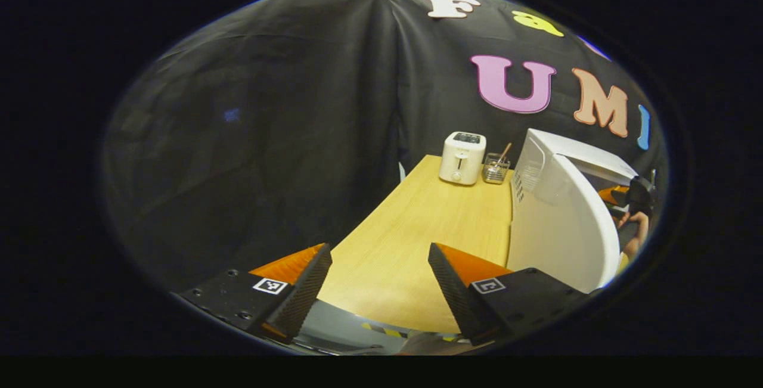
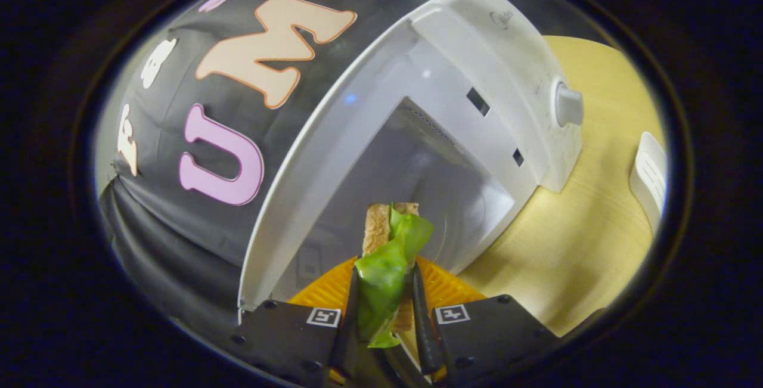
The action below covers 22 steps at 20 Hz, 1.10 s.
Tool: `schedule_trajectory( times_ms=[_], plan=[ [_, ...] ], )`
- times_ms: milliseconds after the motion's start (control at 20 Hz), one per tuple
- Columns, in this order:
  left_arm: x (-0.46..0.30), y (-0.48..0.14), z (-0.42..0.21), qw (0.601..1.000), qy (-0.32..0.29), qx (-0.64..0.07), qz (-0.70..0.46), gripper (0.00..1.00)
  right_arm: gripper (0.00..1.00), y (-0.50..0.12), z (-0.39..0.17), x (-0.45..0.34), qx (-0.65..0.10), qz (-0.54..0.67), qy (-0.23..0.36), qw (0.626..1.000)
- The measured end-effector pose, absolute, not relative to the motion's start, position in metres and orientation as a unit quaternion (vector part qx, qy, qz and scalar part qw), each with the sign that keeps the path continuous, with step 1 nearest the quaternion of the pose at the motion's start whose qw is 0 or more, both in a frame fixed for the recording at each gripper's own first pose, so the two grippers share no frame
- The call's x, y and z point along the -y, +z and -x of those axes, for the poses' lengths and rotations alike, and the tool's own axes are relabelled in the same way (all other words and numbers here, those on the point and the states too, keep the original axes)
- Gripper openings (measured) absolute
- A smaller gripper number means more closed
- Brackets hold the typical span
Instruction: Open the microwave oven with the left hand, put the food in, and close the microwave oven.
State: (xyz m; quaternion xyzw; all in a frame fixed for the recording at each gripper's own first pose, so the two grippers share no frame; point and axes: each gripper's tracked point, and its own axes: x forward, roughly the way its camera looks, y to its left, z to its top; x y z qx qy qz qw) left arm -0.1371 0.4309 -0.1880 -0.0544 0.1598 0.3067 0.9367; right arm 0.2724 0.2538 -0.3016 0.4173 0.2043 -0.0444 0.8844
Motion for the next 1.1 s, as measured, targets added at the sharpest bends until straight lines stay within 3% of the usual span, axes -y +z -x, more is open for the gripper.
schedule_trajectory(
  times_ms=[50, 450, 600, 700, 750, 800, 850, 900, 950, 1000, 1100],
  plan=[
    [-0.430, -0.191, 0.137, 0.936, 0.305, -0.165, 0.058, 0.93, 0.35, -0.305, -0.279, -0.255, -0.200, -0.410, -0.048, 0.889],
    [-0.414, -0.210, 0.129, 0.935, 0.287, -0.186, 0.097, 0.94, 0.35, -0.328, -0.315, -0.246, -0.181, -0.358, -0.078, 0.913],
    [-0.419, -0.205, 0.127, 0.937, 0.286, -0.183, 0.078, 0.96, 0.59, -0.331, -0.318, -0.229, -0.181, -0.302, -0.101, 0.930],
    [-0.422, -0.202, 0.123, 0.940, 0.282, -0.183, 0.064, 0.96, 0.59, -0.333, -0.313, -0.218, -0.184, -0.248, -0.116, 0.944],
    [-0.422, -0.200, 0.121, 0.941, 0.280, -0.181, 0.061, 0.96, 0.65, -0.329, -0.313, -0.219, -0.180, -0.234, -0.107, 0.949],
    [-0.421, -0.201, 0.119, 0.942, 0.276, -0.181, 0.061, 0.99, 0.83, -0.326, -0.309, -0.221, -0.177, -0.222, -0.099, 0.954],
    [-0.420, -0.201, 0.118, 0.943, 0.272, -0.180, 0.064, 0.96, 0.87, -0.323, -0.305, -0.221, -0.176, -0.208, -0.094, 0.958],
    [-0.418, -0.202, 0.115, 0.944, 0.268, -0.181, 0.068, 0.96, 1.00, -0.320, -0.299, -0.220, -0.173, -0.192, -0.091, 0.962],
    [-0.416, -0.203, 0.114, 0.944, 0.265, -0.183, 0.072, 0.94, 0.91, -0.316, -0.293, -0.219, -0.171, -0.181, -0.087, 0.965],
    [-0.413, -0.204, 0.111, 0.945, 0.260, -0.184, 0.076, 0.94, 1.00, -0.313, -0.286, -0.219, -0.170, -0.172, -0.083, 0.967],
    [-0.408, -0.206, 0.107, 0.948, 0.248, -0.185, 0.080, 0.93, 1.00, -0.305, -0.271, -0.217, -0.165, -0.154, -0.077, 0.971]
  ],
)
